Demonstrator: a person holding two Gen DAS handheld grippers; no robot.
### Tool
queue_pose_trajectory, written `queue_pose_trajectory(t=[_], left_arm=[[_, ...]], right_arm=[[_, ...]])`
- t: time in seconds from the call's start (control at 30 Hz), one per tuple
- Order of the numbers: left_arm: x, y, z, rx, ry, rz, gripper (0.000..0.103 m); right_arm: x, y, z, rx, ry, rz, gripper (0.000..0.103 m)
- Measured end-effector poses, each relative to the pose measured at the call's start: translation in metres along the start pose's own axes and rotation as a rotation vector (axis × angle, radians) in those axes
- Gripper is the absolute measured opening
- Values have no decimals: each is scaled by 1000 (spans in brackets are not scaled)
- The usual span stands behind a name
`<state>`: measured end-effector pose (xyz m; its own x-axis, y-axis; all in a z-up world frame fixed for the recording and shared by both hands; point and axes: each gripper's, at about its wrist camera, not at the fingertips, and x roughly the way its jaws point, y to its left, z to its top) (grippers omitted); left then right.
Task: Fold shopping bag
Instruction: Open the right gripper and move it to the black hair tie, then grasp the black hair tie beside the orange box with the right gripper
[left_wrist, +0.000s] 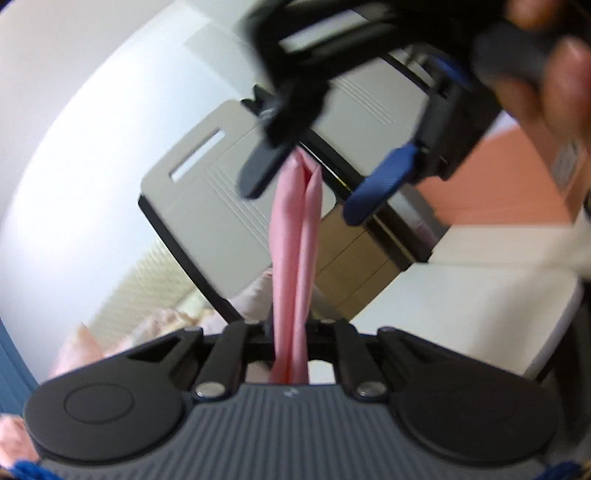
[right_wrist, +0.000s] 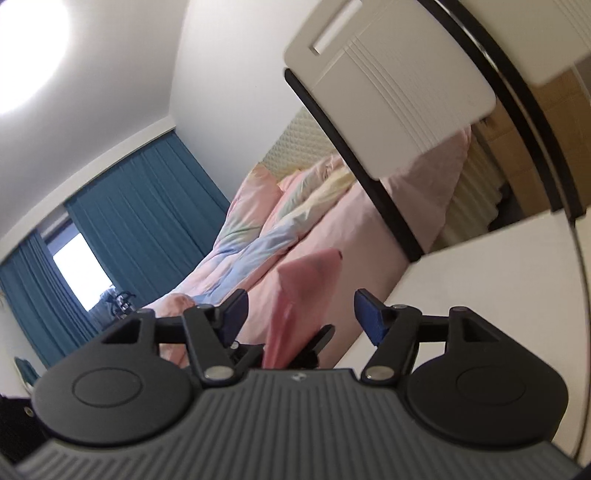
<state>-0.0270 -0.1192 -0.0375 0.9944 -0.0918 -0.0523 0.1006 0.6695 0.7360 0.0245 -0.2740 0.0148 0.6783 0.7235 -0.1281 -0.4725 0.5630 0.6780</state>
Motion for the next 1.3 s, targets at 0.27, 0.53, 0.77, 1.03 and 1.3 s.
queue_pose_trajectory(t=[0.27, 0.53, 0.77, 1.03, 1.3], left_arm=[[-1, -19, -1, 123, -38, 55, 27], [1, 11, 4, -132, -15, -106, 9], [4, 49, 3, -460, 45, -287, 11], [-3, 41, 8, -557, 94, -352, 16], [-12, 19, 22, -474, 112, -369, 17]], right_arm=[[6, -19, -6, 162, 48, 50, 21], [-21, -2, -3, -12, 40, 57, 29], [-117, 4, -9, -326, -63, -203, 45], [-151, -47, -47, -327, 93, -674, 49], [-138, -76, -63, -328, 162, -801, 47]])
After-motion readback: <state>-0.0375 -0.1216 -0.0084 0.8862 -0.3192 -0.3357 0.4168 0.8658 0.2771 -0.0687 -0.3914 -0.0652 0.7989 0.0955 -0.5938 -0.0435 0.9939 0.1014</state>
